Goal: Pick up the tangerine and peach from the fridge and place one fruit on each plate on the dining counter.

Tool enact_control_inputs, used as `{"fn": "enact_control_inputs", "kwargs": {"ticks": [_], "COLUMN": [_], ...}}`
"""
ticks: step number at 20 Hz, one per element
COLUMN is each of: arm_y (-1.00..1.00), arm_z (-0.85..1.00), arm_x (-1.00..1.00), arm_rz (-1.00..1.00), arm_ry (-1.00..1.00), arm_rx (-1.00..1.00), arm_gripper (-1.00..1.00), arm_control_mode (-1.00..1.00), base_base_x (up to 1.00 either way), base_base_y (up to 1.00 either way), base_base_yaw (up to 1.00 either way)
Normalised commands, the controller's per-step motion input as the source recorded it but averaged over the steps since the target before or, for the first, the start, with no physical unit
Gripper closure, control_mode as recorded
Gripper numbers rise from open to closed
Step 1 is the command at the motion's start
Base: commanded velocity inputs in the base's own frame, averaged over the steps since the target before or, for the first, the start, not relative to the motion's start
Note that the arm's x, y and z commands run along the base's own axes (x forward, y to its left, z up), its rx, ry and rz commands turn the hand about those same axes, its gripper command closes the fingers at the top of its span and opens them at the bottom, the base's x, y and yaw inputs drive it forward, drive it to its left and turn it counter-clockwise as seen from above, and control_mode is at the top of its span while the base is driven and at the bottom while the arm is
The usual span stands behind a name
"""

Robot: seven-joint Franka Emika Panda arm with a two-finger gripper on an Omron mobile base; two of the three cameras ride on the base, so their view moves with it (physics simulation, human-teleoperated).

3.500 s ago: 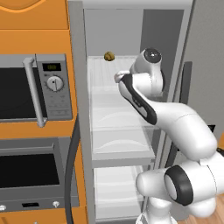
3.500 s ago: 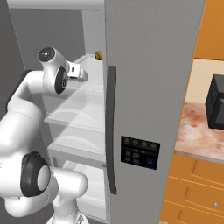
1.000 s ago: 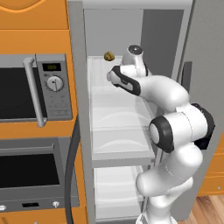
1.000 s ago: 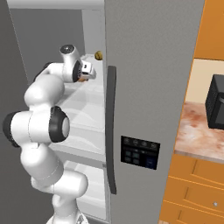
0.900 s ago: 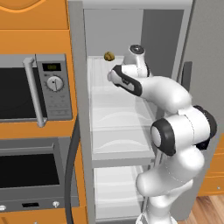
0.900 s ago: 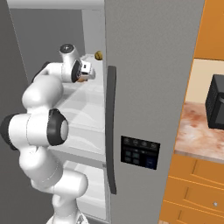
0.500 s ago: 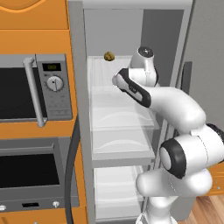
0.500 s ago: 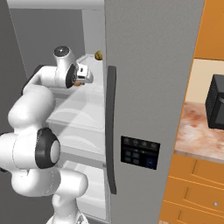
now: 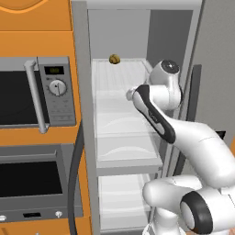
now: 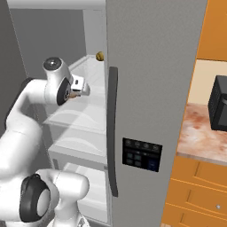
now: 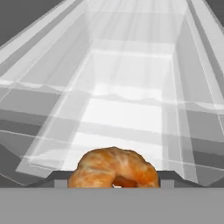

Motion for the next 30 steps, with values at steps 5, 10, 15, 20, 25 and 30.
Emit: {"fn": "enact_control_inputs", "kwargs": {"ticks": [5,10,15,20,25,30], "arm_y": [-0.01,0.0,-0.02,-0.01,0.0,0.0], "arm_z": [-0.28,-0.38,-0.23,0.0,0.0,0.0], "arm_x": [-0.85,-0.73,-0.65,-0.05,0.0,0.0], "arm_rz": [-0.01,-0.02,0.0,0.0,0.0,0.0], "arm_ry": [0.04,0.04,0.02,-0.01,0.0,0.0], "arm_rx": [0.01,0.0,0.0,0.0,0.0,0.0], "arm_gripper": [1.0,1.0,1.0,1.0,1.0,1.0], "arm_control_mode": [-1.0,-1.0,-1.0,1.0,1.0,1.0], "base_base_x": [0.0,0.0,0.0,-0.02,-0.6,-0.44], "base_base_y": [0.0,0.0,0.0,0.0,-0.08,-0.04], "base_base_yaw": [0.0,0.0,0.0,0.0,-0.07,-0.51]}}
